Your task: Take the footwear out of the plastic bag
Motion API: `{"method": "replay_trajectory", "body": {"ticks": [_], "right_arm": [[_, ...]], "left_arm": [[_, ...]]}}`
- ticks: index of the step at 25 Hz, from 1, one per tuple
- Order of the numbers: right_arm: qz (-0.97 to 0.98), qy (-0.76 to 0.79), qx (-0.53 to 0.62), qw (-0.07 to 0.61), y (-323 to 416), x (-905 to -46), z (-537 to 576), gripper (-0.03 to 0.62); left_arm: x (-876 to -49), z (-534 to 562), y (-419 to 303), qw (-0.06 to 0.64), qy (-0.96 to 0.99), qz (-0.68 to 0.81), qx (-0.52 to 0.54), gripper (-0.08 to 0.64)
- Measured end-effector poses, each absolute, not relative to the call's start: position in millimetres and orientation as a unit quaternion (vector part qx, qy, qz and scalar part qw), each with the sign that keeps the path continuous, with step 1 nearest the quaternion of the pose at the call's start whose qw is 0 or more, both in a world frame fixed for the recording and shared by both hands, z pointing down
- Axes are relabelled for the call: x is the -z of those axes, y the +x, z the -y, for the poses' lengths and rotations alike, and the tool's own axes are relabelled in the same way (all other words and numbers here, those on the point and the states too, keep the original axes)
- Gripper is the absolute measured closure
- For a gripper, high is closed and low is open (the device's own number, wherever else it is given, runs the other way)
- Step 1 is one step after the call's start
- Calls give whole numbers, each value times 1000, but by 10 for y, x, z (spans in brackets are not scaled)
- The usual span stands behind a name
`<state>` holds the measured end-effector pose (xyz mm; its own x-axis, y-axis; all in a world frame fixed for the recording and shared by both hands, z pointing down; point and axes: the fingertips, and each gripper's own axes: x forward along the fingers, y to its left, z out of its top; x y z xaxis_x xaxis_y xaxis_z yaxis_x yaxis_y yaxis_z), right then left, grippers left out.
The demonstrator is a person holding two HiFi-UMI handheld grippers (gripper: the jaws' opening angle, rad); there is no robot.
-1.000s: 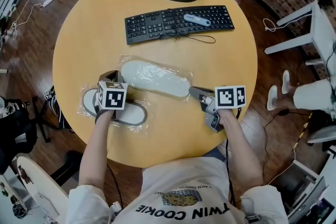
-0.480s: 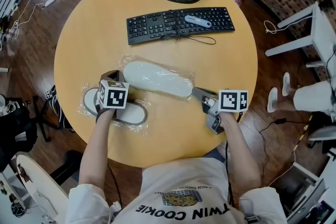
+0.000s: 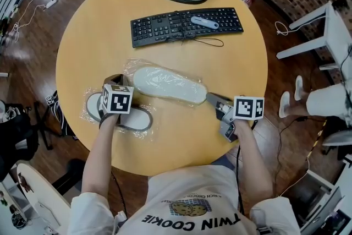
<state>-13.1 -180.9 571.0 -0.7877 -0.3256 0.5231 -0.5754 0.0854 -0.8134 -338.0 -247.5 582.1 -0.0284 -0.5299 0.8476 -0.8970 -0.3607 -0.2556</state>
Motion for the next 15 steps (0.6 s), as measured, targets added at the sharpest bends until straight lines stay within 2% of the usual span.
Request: {"method": "replay_trajectory", "body": {"ticks": [15], "right_arm": [[719,336,-600,98,463,-5691,1652,588]], "left_arm": [[-5824,2469,-3369,188,667,533,-485,560]]}}
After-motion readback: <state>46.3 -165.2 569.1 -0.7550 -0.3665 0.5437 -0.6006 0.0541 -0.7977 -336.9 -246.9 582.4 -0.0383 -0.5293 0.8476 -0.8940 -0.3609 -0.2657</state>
